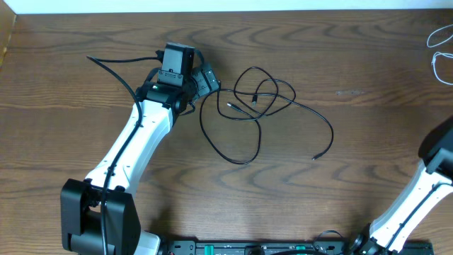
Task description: Untangle cables
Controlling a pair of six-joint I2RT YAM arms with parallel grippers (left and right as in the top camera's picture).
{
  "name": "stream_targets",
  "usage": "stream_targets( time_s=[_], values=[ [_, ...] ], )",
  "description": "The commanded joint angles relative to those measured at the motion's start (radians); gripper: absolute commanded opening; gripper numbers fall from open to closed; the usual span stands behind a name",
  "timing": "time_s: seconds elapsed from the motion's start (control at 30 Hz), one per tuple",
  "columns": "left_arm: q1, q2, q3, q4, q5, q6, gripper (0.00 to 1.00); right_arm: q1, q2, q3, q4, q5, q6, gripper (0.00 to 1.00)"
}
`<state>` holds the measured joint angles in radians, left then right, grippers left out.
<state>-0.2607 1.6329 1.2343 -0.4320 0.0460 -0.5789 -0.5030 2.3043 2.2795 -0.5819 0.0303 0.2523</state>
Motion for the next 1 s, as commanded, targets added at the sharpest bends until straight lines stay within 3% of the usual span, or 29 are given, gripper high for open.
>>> stream_targets(
  time_s=[0.0, 0.13, 0.2, 0.37, 0.57, 0.73, 0.97],
  values=[
    [0.003, 0.013, -0.004, -0.001, -0.013, 0.003, 0.98, 0.031, -0.087, 0.01, -0.099, -0.243, 0.0, 0.99],
    [0.003, 0.013, -0.004, -0.001, -0.013, 0.003, 0.98, 0.083, -0.122, 0.01, -0.242, -0.636, -0.098, 0.97],
    [0.003, 0.013, -0.004, -0.001, -0.013, 0.003, 0.98, 0.128, -0.122, 0.01, -0.336, -0.71, -0.12, 0.99],
    [0.003, 0.013, -0.004, -0.002, -0.013, 0.003, 0.98, 0.278, -0.098, 0.004, -0.577, -0.653, -0.146, 0.99],
    [0.003, 0.013, -0.004, -0.002, -0.013, 0.003, 0.98, 0.478, -0.093, -0.065, -0.657, -0.49, -0.145, 0.99],
    [0.003, 0.013, -0.004, -0.002, -0.013, 0.003, 0.98, 0.622, -0.093, -0.172, -0.637, -0.369, -0.072, 0.91],
    [0.003, 0.013, -0.004, -0.001, -0.013, 0.003, 0.98, 0.752, -0.093, -0.367, -0.497, -0.345, 0.09, 0.7]
  ],
)
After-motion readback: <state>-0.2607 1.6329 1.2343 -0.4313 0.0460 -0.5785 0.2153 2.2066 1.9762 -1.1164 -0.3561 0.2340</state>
